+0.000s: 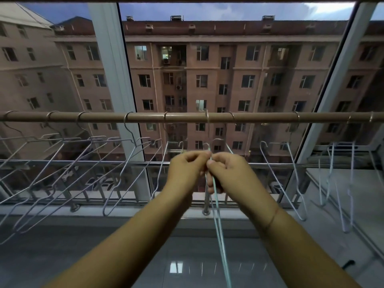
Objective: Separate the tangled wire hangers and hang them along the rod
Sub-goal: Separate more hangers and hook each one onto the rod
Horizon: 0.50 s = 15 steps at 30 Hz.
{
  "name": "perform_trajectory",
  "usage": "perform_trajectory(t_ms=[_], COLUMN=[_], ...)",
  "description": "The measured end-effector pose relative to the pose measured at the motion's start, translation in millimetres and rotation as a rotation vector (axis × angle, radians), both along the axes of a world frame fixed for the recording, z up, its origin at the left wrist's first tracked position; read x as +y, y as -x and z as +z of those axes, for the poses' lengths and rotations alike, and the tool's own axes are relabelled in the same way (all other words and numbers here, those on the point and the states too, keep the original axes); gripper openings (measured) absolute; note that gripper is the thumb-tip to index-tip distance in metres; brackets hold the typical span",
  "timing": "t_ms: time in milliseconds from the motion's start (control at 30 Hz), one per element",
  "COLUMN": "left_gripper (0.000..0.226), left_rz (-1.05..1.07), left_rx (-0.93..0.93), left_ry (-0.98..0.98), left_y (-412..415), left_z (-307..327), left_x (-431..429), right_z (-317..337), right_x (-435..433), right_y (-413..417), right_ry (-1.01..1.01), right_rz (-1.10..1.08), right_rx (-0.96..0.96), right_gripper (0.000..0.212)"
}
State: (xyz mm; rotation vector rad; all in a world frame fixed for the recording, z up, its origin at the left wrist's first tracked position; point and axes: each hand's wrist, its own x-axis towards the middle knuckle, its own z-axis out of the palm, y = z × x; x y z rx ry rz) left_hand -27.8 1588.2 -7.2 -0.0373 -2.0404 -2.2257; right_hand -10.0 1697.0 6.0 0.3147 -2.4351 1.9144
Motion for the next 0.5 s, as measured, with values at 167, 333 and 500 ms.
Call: perform_trajectory(t_ms=[167, 333, 500], left_gripper=[0.017, 0.020, 0.018], left_rz=[0.033, 0.090, 0.056], left_rx=[-0.023, -0.091, -0.159], left_ry=[-0.039, 0.068, 0.136], left_y=[21, 40, 45], left_z=[20, 11, 1], left_x=[-15, -22, -26], right_z=[12, 0, -9], right_x=[-22, -35, -31], right_y=[31, 52, 52], right_ry=[-0.060, -0.054, -0.036], right_rz=[-0.039, -0.035, -0.011], right_rx=[0.076, -0.055, -0.121], right_gripper=[0.023, 0.025, 0.023])
